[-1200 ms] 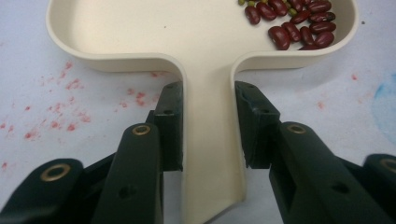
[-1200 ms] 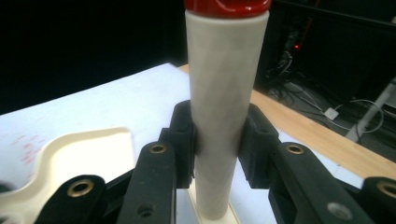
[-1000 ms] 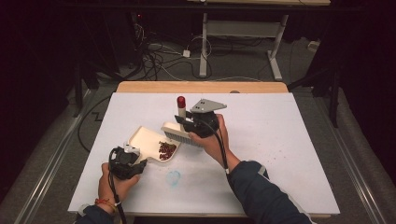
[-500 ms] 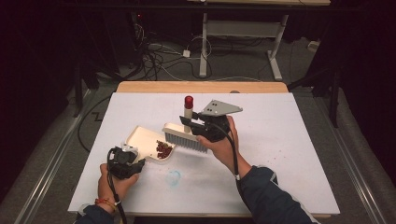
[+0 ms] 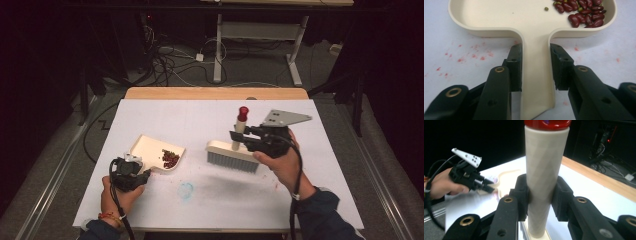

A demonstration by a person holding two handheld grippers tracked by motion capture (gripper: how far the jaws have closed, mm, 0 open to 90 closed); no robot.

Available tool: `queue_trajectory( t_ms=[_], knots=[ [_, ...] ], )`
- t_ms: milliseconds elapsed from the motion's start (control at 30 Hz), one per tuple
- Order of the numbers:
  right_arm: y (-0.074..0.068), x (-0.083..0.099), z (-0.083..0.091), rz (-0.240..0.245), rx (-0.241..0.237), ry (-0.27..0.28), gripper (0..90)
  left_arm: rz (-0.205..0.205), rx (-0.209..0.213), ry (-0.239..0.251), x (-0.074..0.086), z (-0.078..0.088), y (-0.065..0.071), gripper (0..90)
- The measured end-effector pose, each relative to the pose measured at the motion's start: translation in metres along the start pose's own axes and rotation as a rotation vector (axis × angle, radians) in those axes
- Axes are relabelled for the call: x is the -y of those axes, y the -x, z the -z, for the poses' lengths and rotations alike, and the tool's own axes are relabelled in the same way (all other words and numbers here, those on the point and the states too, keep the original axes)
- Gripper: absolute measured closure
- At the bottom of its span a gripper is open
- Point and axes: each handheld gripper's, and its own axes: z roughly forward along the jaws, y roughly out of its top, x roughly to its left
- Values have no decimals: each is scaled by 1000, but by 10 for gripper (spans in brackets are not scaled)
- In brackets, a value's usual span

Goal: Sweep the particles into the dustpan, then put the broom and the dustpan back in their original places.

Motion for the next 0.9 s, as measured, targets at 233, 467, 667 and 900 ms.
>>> queue_trajectory(
  t_ms=[233, 467, 667, 900],
  knots=[
    [18, 24, 60, -47, -62, -121, 697, 42, -25, 3, 0, -3, 1, 636],
    [53, 52, 53, -165, -132, -265, 694, 44, -3, 12, 2, -3, 13, 548],
    [89, 54, 25, -194, -78, -341, 636, -38, 25, 61, 3, -1, 18, 404],
    [105, 66, -5, -234, 0, -364, 603, -139, 3, 182, 4, 13, 13, 279]
  ],
)
